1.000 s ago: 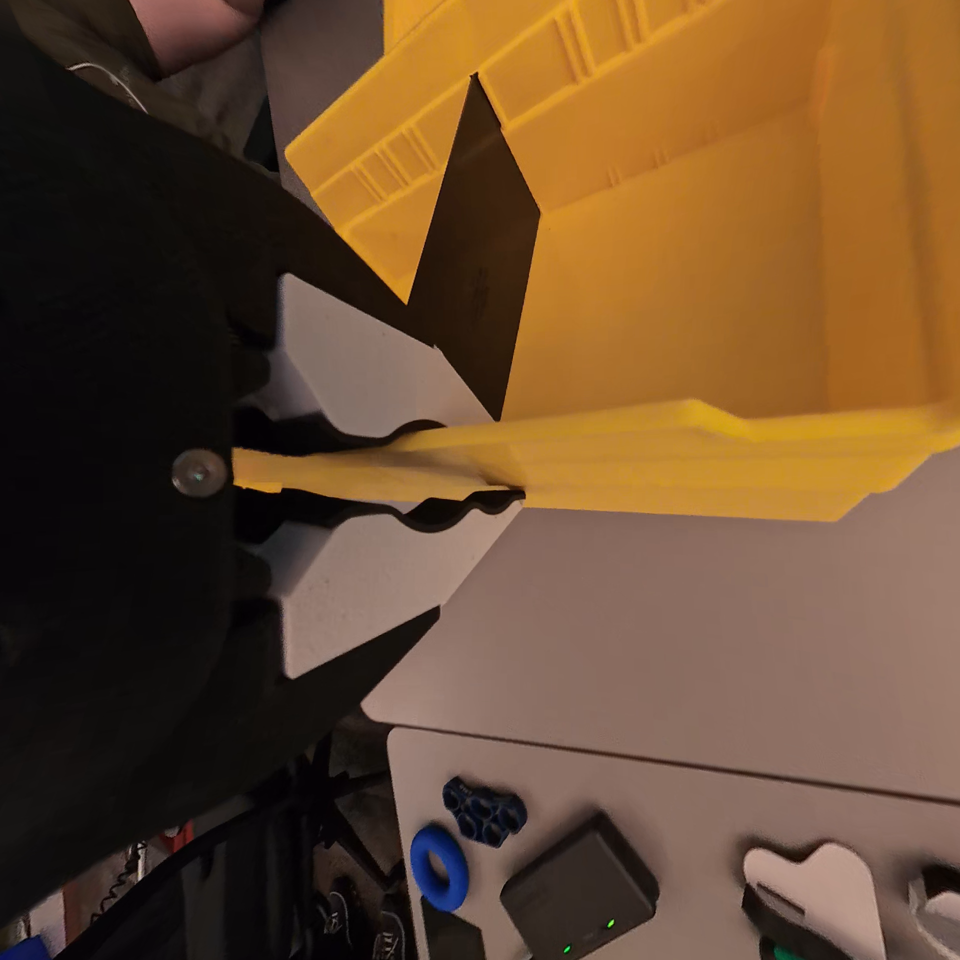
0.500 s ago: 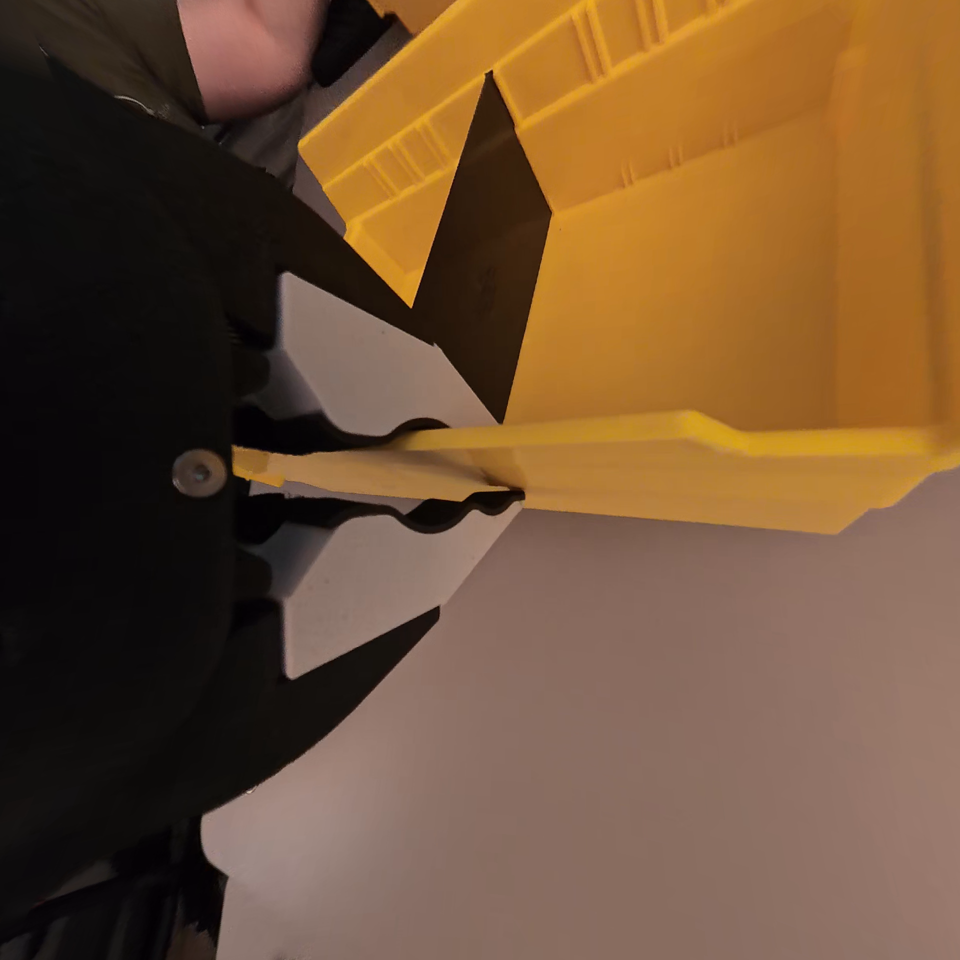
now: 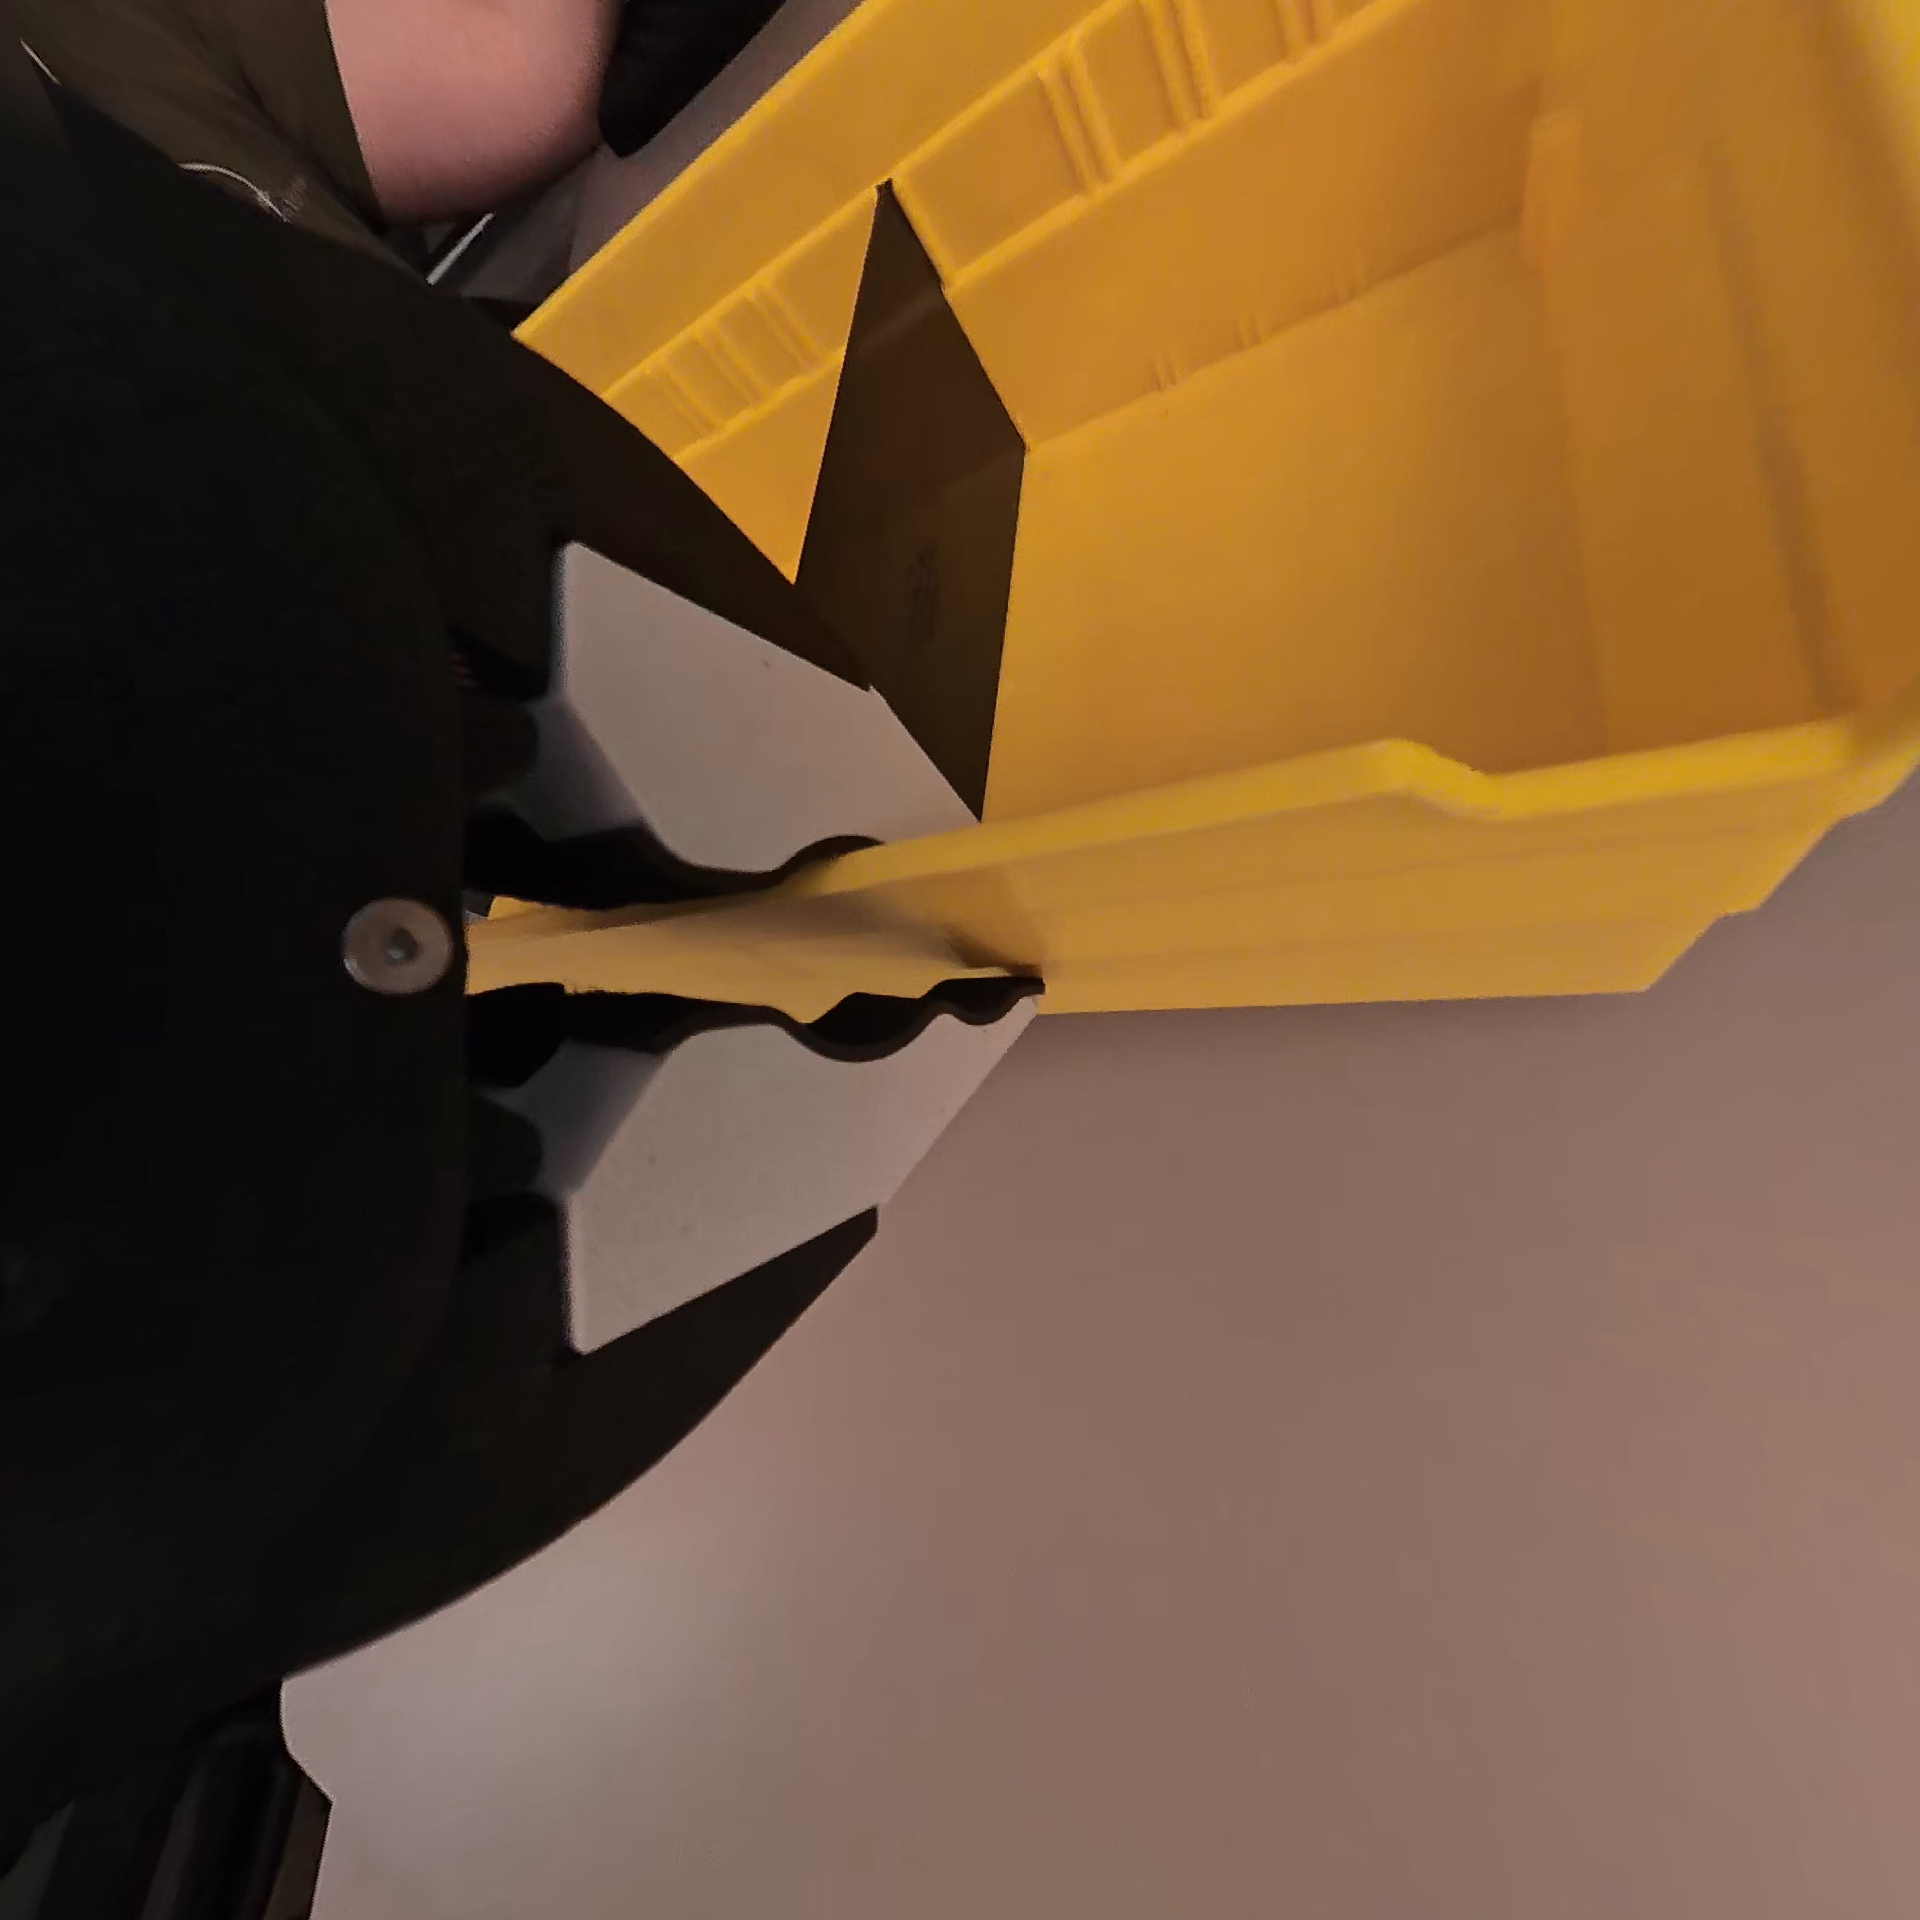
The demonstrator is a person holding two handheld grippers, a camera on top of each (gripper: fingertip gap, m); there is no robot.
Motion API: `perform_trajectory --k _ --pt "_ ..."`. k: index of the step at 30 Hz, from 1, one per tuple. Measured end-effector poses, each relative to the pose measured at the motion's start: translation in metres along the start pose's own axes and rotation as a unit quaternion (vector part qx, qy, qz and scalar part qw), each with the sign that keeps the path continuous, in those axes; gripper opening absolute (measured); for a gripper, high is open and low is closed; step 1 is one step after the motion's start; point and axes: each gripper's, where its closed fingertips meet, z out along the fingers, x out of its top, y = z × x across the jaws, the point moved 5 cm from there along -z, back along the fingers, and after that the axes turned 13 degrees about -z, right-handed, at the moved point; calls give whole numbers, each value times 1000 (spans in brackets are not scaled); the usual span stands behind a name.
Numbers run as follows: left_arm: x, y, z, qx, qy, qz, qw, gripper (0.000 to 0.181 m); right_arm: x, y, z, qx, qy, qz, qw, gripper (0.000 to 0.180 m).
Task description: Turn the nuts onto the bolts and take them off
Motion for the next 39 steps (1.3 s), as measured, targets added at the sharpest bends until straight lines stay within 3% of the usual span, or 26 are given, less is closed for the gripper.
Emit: perform_trajectory --k 6,11,13,17,26,39 --pt "-5 -13 -11 31 -4 -22 999 6 8 1 0 -22 13 -25 999 7" --pt "-3 -6 -10 33 -20 -11 999 30 6 8 14 -40 51 -18 998 4" --pt "-4 -3 -5 42 -31 1 999 31 6 9 16 -29 76 3 997 6" --pt "-5 -9 3 121 -47 38 991 7 -3 9 15 -28 95 8 995 6" --pt "2 -12 6 124 -35 -4 992 11 -31 13 12 -51 96 21 994 4" --pt "9 -9 14 127 -13 -21 992 8 -31 12 11 -83 87 9 993 3"
